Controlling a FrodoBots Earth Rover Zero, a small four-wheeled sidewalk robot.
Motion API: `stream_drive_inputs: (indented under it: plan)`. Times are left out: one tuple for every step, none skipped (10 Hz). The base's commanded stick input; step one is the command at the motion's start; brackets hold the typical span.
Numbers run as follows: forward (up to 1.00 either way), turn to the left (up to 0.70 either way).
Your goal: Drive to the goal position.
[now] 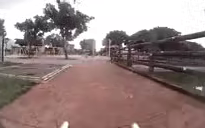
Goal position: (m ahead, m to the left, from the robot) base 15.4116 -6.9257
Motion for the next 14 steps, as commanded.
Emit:
stream_drive_inputs:
  plan:
    - [0.70,0.00]
    - [0.70,0.00]
    - [0.70,0.01]
    - [0.70,0.02]
    - [0.70,0.02]
    - [0.70,0.03]
    - [0.70,0.04]
    - [0.70,0.16]
    - [0.70,0.29]
    - [0.70,0.33]
    - [0.70,0.11]
    - [0.70,0.00]
    - [0.70,0.00]
    - [0.70,0.00]
